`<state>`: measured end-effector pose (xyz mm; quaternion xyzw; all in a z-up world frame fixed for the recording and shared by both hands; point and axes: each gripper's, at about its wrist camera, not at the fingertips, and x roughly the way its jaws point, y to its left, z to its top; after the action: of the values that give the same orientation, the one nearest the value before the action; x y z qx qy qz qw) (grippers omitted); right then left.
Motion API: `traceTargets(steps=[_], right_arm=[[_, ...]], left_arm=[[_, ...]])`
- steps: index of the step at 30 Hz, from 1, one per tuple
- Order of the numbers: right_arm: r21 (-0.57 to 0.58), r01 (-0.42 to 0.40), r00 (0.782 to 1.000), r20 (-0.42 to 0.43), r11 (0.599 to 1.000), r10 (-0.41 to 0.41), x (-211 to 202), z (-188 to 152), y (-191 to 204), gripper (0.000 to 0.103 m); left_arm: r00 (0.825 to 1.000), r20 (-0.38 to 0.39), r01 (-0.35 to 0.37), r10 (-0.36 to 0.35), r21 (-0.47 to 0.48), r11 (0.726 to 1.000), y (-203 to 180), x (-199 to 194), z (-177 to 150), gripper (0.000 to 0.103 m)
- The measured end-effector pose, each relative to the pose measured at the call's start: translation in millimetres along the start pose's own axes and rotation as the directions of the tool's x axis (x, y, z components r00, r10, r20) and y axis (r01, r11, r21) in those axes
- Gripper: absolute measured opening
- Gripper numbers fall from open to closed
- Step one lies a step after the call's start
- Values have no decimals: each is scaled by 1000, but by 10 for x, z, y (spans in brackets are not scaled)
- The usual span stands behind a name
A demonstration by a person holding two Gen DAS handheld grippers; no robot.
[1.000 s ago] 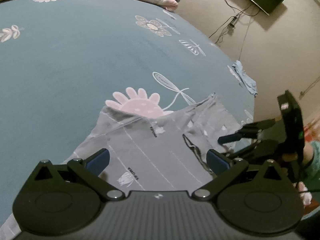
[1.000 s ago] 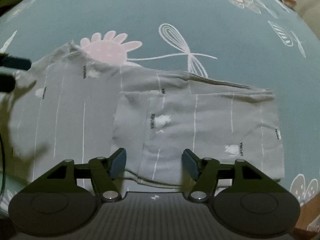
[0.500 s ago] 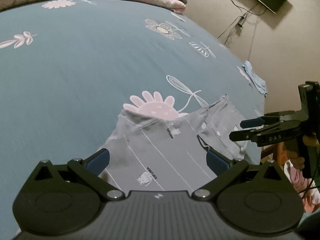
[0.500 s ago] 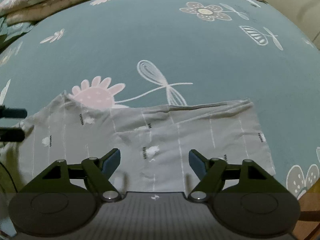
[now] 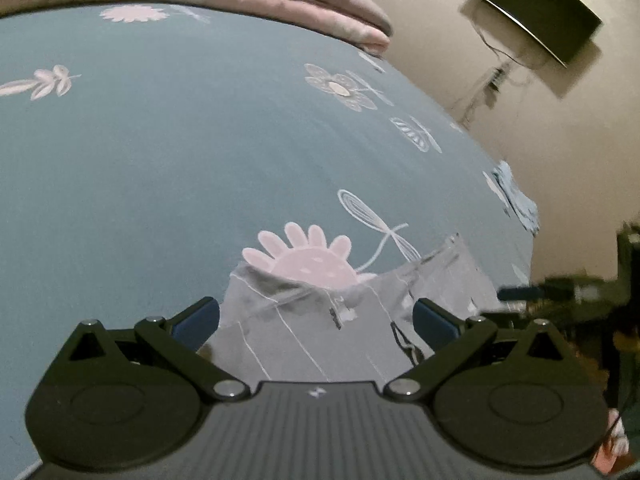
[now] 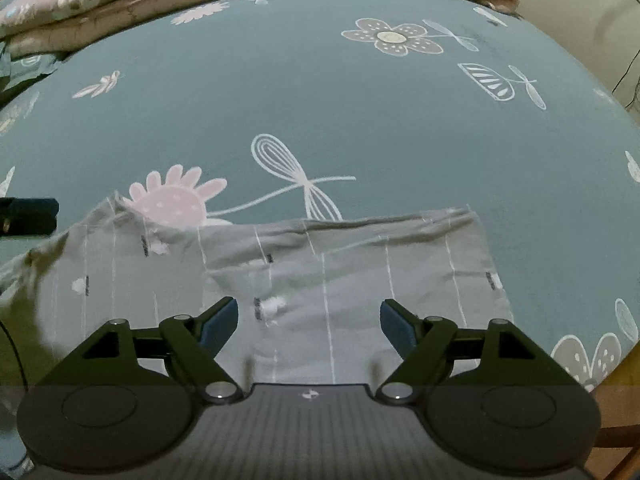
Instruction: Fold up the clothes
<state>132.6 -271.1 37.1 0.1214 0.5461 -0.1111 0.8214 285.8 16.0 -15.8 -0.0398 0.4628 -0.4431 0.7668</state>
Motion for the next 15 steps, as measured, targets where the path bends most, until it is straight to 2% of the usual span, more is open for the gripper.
traceTargets(steps=[5,8,11,13,15], right_arm=[[-59,-10,1000,13,998,11,-30,-113,-74,82],[-79,-38,998,44,996,42,-61,-201,-96,83],[-89,-69,995,71,994,76,-68,-296,-100,83],[-104,-109,988,95,989,119,-68,-373,-109,84],[-113,-142,983,105,983,154,-21,-437,-146,84]], left_arm=[[999,34,-39,38,30,999,-215,-43,-99,102],[991,77,-110,107,34,993,-314,-156,-163,102],[975,98,-202,197,36,979,-378,-252,-235,102],[956,113,-276,271,27,961,-430,-321,-314,102],[942,112,-319,316,12,948,-487,-388,-400,102]])
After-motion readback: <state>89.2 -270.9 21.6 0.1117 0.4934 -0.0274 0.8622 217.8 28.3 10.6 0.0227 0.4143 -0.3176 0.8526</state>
